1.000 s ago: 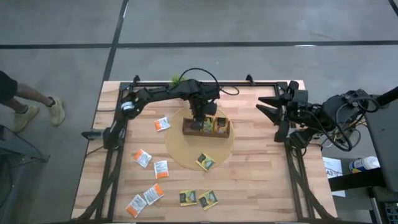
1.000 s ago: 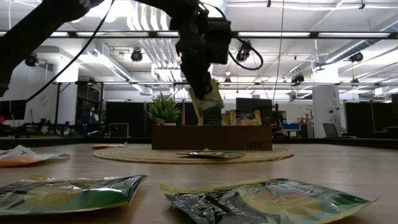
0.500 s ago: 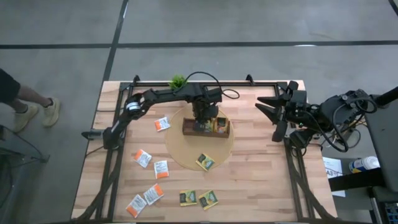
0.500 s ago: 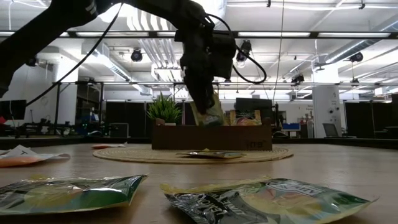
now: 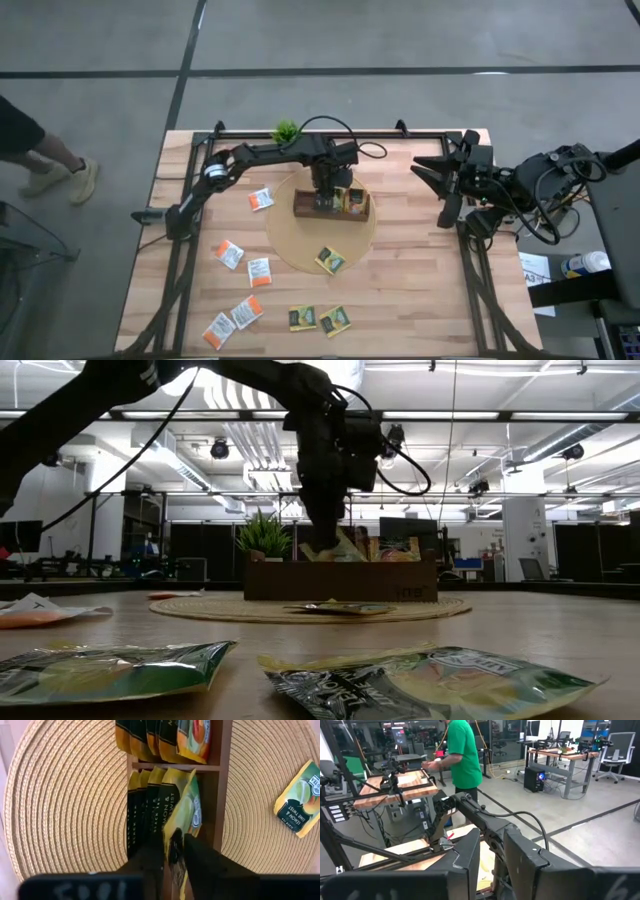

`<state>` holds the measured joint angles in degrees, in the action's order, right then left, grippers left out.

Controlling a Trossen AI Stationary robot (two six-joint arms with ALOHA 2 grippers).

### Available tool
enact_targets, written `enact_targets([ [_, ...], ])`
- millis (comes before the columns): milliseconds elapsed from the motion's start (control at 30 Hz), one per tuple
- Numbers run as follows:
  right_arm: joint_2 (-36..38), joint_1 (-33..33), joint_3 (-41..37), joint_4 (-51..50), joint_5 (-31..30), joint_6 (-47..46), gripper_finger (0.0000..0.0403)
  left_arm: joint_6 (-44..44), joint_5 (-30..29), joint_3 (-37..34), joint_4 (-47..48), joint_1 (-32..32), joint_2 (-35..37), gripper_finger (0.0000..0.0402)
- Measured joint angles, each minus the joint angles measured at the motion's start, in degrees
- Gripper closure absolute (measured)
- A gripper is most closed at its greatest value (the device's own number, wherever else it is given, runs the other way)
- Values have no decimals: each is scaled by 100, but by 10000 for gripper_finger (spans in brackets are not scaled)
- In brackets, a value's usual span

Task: Pick & Place Tea
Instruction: Put the yellow tea bag into the middle section of the wooden organizer

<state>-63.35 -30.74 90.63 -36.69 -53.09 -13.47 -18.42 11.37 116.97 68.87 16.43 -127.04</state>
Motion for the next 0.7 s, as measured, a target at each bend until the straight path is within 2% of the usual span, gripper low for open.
enact_targets([
  [167, 0, 0, 0, 0, 1, 19, 319, 56, -50, 0, 16, -3, 0, 289],
  [300, 2, 0, 0, 0, 1, 17, 316, 57, -93, -2, 16, -3, 45, 274],
  [500, 2, 0, 0, -5, 1, 17, 323, 58, -100, 116, 188, -3, 74, 281],
  [700, 2, 0, 0, -40, 1, 19, 330, 25, -96, 103, 426, -5, 74, 316],
])
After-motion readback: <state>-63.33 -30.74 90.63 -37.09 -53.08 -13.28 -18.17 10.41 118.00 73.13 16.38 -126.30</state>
